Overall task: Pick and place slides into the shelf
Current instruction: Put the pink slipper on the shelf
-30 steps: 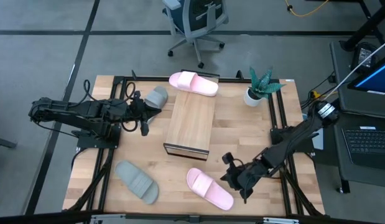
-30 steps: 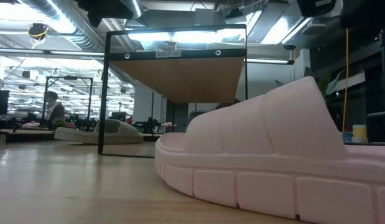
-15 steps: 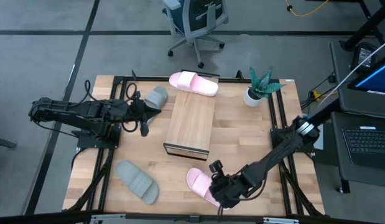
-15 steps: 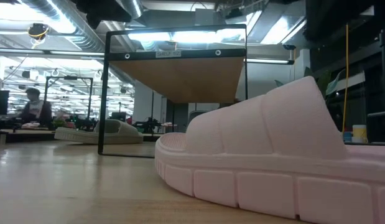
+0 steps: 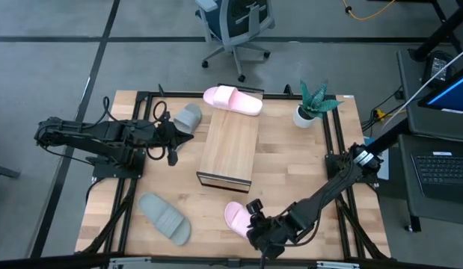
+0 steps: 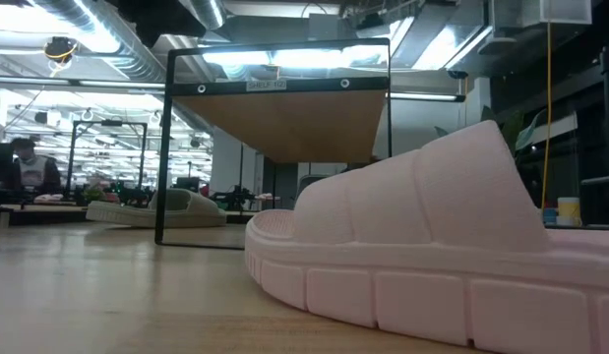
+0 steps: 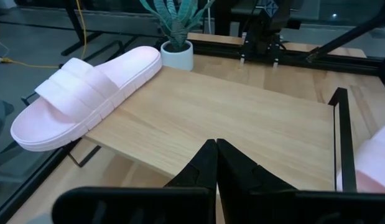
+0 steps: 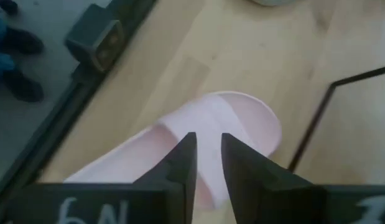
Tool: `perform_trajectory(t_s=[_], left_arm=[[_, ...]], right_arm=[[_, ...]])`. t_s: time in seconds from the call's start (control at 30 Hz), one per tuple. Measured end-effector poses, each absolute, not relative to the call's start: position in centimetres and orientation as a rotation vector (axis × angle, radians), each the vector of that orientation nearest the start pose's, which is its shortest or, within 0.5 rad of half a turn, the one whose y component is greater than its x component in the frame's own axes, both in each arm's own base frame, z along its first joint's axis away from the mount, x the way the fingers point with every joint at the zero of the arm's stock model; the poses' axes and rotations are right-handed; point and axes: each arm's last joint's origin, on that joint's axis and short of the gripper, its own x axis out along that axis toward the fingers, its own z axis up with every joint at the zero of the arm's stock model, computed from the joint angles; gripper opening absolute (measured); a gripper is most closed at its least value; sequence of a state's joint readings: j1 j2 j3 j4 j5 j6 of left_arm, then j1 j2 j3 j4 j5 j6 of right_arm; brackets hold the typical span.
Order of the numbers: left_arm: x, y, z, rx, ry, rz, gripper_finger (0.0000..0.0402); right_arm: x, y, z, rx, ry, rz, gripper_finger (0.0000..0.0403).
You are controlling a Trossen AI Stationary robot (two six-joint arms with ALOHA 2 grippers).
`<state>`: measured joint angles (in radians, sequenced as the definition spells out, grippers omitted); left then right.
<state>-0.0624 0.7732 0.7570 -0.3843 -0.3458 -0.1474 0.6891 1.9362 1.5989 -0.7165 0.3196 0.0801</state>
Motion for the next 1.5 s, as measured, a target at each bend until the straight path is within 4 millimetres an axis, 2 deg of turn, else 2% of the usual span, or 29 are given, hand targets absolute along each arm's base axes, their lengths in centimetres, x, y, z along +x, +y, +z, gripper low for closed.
perform_trajectory(t_s=[0.17,0.3,0.57,0.9,1.07,1.5], left_arm=[[16.5,0.0,30.7,-0.063,0.371,0.308,0.0000],[16.5,0.0,30.7,-0.063,0.371,0.308,0.0000],[16.5,0.0,30.7,-0.063,0.372,0.308,0.0000],[16.5,0.0,30.7,-0.063,0.370,0.308,0.0000],[16.5,0.0,30.7,-0.063,0.371,0.308,0.0000],[16.5,0.0,30.7,-0.063,0.371,0.308,0.0000]], right_arm=[[32.1,25.4,24.0,-0.412,0.975,0.277,0.0110],[32.0,25.6,24.0,-0.468,0.971,0.310,0.0120],[31.7,25.7,23.7,-0.596,0.974,0.376,0.0122],[32.3,26.2,21.0,-0.652,1.032,0.354,0.0122],[32.4,26.1,20.9,-0.692,1.014,0.292,0.0122],[32.4,26.1,20.9,-0.704,1.014,0.314,0.0122]])
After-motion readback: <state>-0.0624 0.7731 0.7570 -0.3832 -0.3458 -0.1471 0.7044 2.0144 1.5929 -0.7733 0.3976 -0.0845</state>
